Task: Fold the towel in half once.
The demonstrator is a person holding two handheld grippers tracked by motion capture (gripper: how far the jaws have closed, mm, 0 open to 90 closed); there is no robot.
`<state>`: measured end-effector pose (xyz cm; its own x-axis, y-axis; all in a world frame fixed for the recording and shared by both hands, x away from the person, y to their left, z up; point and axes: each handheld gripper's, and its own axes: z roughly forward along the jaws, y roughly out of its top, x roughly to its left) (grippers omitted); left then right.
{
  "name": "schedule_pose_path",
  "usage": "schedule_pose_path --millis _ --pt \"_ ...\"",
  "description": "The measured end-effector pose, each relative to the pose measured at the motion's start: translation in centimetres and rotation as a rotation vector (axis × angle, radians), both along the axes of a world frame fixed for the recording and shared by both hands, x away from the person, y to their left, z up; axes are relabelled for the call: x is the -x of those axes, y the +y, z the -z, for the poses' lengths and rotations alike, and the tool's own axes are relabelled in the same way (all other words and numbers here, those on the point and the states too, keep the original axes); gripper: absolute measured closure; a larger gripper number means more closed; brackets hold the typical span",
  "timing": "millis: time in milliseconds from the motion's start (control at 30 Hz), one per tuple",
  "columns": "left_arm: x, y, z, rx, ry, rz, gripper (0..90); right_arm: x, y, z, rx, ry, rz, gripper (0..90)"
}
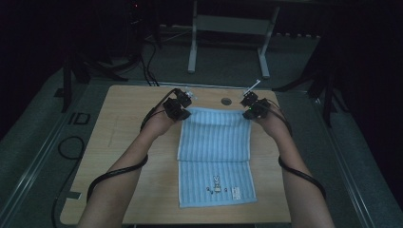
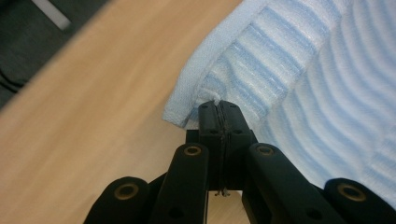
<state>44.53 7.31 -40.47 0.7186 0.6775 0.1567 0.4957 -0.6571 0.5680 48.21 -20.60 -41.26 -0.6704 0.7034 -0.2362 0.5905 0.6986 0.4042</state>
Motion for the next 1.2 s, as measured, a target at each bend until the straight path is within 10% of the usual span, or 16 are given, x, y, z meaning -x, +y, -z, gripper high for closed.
schedule_pose_path --millis 400,600,1200 --pt "2.6 1.6 -7.2 0.023 -0.218 -0.021 89.3 2.1 0.6 -9.3 -0.046 -0.270 -0.026 81.8" --pt "4.7 2.2 -8.1 0.038 -0.247 -0.004 89.2 4.4 0.4 -11.4 -0.106 -0.339 -0.063 81.7" --pt "15.1 1.2 4.3 -0.033 -0.125 0.188 89.0 15.5 -2.1 2.3 -0.061 -0.150 -0.245 81.0"
